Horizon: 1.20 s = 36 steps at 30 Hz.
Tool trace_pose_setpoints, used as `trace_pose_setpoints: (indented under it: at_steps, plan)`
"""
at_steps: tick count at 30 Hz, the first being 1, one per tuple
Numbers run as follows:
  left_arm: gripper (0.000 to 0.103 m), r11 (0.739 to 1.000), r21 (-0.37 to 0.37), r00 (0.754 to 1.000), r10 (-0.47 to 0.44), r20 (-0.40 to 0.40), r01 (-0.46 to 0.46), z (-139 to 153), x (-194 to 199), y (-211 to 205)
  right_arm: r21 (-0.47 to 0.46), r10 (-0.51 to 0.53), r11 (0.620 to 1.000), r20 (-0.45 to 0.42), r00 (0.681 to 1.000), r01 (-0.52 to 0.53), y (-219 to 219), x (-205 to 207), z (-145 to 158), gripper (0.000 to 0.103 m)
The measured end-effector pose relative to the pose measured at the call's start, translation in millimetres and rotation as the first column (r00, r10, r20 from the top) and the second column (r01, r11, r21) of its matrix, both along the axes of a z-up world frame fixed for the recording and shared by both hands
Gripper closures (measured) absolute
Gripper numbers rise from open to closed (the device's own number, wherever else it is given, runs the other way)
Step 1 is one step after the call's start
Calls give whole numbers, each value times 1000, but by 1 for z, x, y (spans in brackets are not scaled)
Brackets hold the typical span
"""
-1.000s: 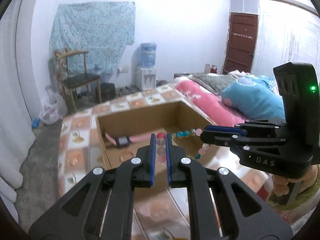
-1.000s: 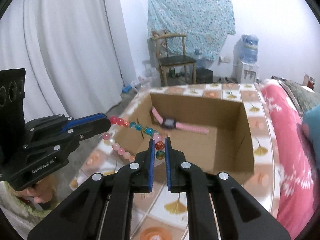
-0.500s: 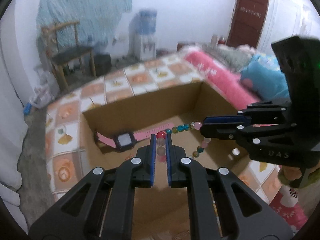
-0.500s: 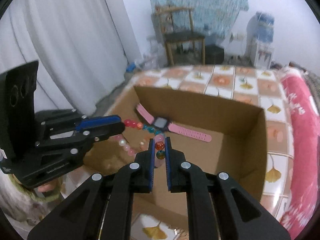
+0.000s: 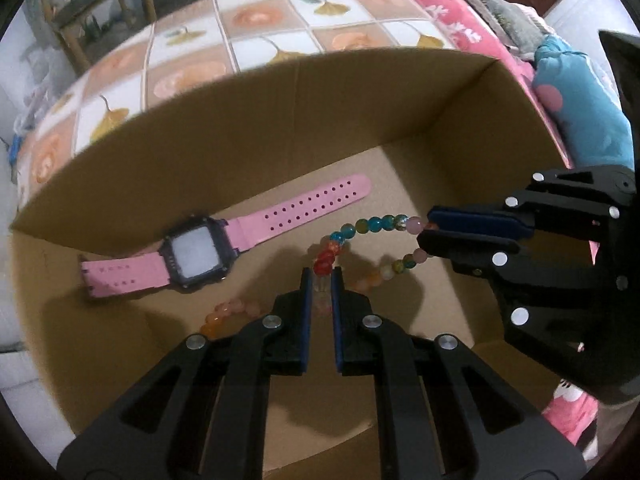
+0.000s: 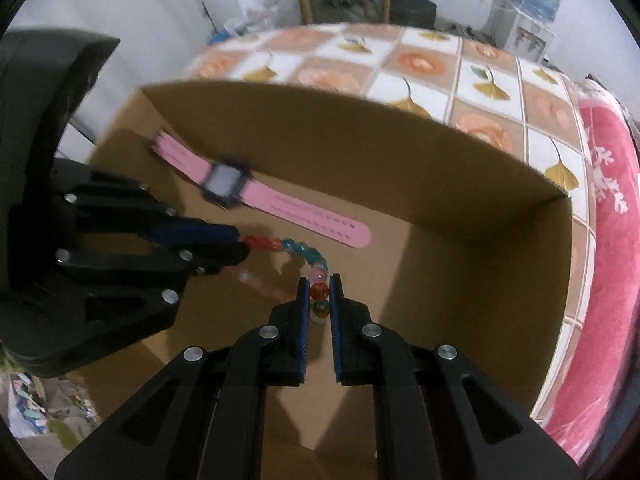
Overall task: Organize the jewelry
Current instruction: 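Open the right tool to drop the bracelet into the box, then withdraw the right tool from the box toward the gold jewelry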
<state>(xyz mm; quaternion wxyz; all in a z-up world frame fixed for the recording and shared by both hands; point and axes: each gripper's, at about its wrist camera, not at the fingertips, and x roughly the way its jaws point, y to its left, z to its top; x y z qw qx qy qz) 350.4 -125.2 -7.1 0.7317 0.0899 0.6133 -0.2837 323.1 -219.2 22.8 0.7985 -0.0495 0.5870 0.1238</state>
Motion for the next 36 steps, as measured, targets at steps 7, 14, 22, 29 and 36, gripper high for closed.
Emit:
trace_pose_setpoints:
  at_steps: [7, 14, 22, 29, 36]
  plan:
    - [81, 998, 57, 1000, 3, 3, -3, -11, 4, -11, 0, -43, 999, -3, 999, 43, -11, 0, -5, 92]
    - [60, 999, 14, 994, 42, 98, -44, 21, -10, 5, 76, -85, 994, 123, 989, 76, -30, -28, 37, 72]
    - [38, 989, -140, 952, 92, 292, -53, 100, -65, 43, 259, -177, 961, 327, 928, 92, -69, -117, 113, 57]
    - [26, 968, -239, 889, 170, 425, -72, 127, -155, 101, 363, -278, 922, 378, 883, 135, -85, -213, 113, 50]
    - [25, 946, -257, 854, 294, 428, -197, 88, -206, 134, 415, -395, 870, 266, 879, 265, -84, -255, 53, 49]
